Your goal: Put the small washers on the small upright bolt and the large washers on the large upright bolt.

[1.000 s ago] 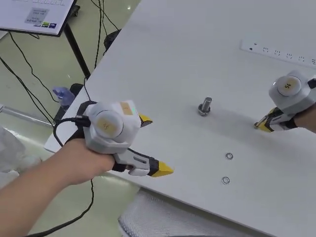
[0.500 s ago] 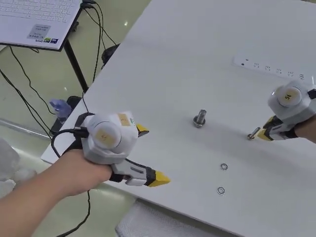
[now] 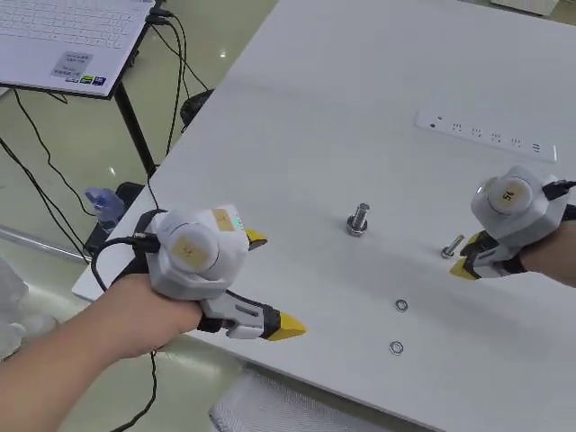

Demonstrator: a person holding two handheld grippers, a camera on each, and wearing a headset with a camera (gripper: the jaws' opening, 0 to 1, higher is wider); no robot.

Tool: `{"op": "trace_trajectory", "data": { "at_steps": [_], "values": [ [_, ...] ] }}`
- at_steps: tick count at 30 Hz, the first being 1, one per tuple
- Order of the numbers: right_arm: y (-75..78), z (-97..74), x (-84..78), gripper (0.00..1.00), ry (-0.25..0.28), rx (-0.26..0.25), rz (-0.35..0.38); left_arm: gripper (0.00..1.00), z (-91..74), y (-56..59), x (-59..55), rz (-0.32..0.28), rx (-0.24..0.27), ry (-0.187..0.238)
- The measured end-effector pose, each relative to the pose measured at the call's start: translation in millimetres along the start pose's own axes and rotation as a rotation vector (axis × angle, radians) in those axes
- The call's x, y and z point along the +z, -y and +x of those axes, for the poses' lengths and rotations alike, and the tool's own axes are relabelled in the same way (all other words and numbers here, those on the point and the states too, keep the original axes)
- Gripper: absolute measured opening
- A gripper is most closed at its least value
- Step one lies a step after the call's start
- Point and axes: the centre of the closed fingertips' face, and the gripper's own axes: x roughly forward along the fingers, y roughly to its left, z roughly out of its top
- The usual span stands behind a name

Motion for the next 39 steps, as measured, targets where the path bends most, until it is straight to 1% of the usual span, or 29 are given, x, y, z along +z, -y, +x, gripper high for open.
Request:
{"op": "trace_trajectory", "data": {
  "at_steps": [2,7,11,15,17,19,24,27,33,35,36,39],
  "values": [
    [-5.0,0.2,2.5,0.22,0.009,0.004,0.003,0.78,-0.7,0.5,-0.4,0.004,-0.001,-0.002],
    [-15.9,2.6,4.3,0.24,0.009,0.02,-0.005,0.79,-1.4,-0.6,0.0,-0.002,0.004,0.007],
    [-22.8,3.4,6.2,0.25,0.017,0.027,-0.004,0.79,-0.3,2.2,0.7,0.004,0.002,0.009],
    [-33.7,7.0,6.3,0.26,0.016,0.036,-0.018,0.8,1.0,4.7,2.4,0.002,-0.003,0.016],
    [-39.8,9.5,5.6,0.27,0.01,0.04,-0.035,0.81,2.1,6.8,4.2,-0.009,-0.015,0.03],
    [-45.4,11.6,5.6,0.28,0.009,0.044,-0.049,0.81,2.8,6.0,2.7,0.0,-0.012,0.022],
    [-55.8,16.8,7.9,0.31,0.021,0.061,-0.044,0.83,4.0,7.5,4.5,0.001,-0.019,0.028],
    [-59.6,20.2,7.8,0.32,0.019,0.06,-0.053,0.84,5.0,8.8,4.7,-0.001,-0.022,0.027],
    [-62.2,29.9,9.5,0.33,0.039,0.063,-0.048,0.86,6.3,11.0,6.0,0.0,-0.03,0.027],
    [-63.6,33.7,10.9,0.33,0.052,0.066,-0.043,0.86,6.3,11.8,6.8,-0.003,-0.033,0.03],
    [-63.7,35.6,14.6,0.32,0.074,0.06,-0.052,0.86,6.2,12.1,7.3,-0.002,-0.033,0.031],
    [-65.9,42.5,13.9,0.32,0.065,0.065,-0.048,0.86,5.8,12.3,6.7,-0.001,-0.034,0.028]
  ]
}}
